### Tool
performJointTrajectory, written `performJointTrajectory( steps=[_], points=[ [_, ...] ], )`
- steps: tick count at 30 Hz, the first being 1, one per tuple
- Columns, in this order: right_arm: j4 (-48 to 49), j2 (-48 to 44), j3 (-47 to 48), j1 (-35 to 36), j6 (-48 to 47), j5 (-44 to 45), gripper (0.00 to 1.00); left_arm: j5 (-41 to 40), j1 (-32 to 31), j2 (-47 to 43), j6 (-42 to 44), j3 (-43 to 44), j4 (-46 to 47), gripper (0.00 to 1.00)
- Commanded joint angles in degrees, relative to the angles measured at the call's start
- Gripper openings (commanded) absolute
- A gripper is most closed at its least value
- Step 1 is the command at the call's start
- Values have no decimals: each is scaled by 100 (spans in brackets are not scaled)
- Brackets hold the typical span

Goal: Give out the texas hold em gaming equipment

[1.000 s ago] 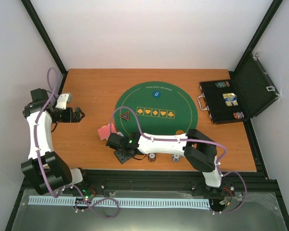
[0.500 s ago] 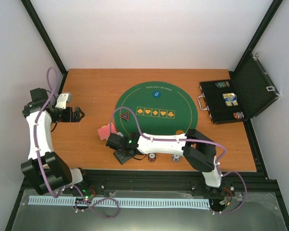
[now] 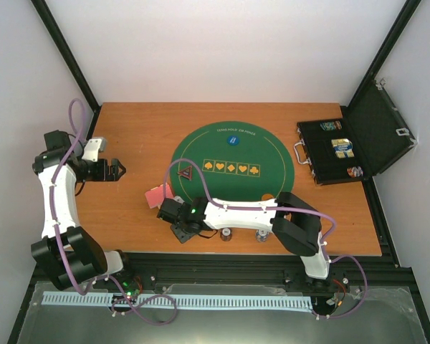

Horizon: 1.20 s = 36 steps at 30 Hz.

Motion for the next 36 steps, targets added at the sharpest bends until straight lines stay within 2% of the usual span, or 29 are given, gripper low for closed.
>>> performJointTrajectory(
  steps=[1,4,12,19,27,36],
  points=[
    [1,-14,106,27,3,100,28,78,-15,-4,74,241,-119,100],
    [-35,-81,155,11,-17,110,22,80,-15,-4,86,242,-129,100],
    [-680,-253,885,-106,-268,253,19,108,-19,-3,73,285,-157,100],
    [-917,-214,1415,-795,-691,279,18,169,-15,32,27,370,-217,100],
    [-789,553,2002,-1756,-1139,19,18,200,-15,77,21,398,-259,100],
    [-808,1568,2609,-2367,-1417,-221,19,209,-21,60,69,465,-323,100]
  ],
)
